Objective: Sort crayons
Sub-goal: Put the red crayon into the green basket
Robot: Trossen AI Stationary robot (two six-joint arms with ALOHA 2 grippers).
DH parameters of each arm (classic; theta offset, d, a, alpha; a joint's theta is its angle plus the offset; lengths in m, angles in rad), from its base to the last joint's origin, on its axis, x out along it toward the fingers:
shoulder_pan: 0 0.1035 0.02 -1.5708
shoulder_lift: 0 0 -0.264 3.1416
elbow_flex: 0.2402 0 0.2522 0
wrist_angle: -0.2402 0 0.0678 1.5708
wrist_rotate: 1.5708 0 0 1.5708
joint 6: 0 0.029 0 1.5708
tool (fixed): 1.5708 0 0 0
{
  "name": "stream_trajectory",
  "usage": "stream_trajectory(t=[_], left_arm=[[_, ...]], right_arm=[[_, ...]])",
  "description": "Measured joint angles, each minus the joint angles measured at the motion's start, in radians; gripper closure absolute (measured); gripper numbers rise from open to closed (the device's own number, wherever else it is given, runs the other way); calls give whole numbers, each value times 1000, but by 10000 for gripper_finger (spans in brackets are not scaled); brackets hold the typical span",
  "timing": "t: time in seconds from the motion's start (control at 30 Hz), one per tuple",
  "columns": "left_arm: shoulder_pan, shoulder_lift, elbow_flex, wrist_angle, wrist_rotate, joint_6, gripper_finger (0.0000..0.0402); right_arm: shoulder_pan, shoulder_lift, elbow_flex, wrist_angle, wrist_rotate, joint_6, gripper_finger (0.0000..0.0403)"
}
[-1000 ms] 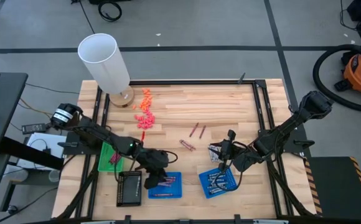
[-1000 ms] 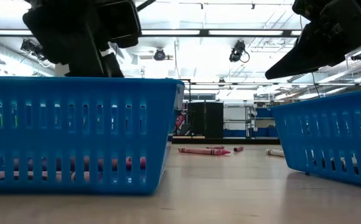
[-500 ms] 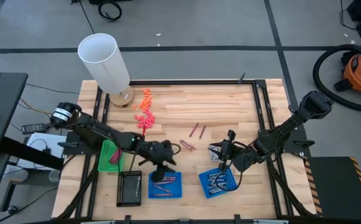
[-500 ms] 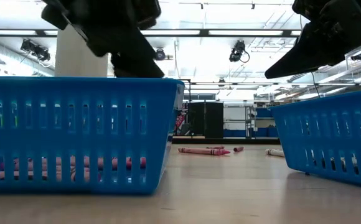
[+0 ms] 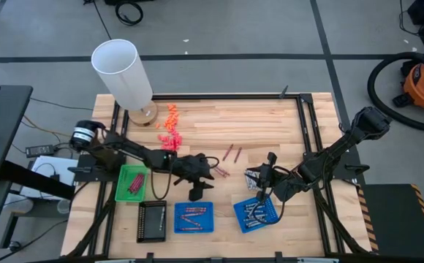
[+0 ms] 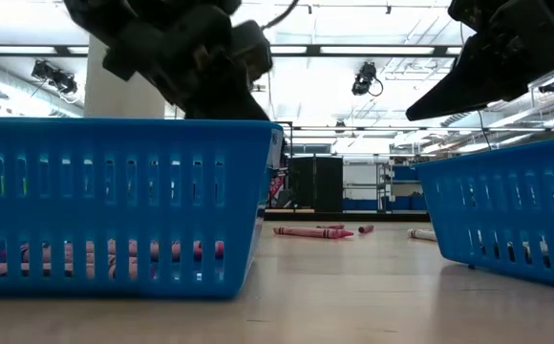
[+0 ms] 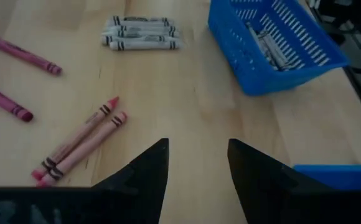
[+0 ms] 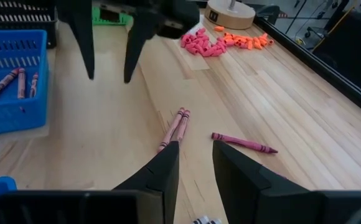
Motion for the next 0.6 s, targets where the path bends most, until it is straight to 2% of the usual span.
stream_trajectory(t=[0.3, 0.5, 0.6], left_arm=[[55, 85, 70, 9, 2, 40, 225], [104, 138, 133, 15, -125, 126, 225], [150, 188, 178, 11, -138, 130, 225]], right_arm=[[0, 0, 0, -6, 35, -13, 295], [0, 0, 0, -8, 40, -31, 295], [0, 0, 0, -6, 54, -40, 295]])
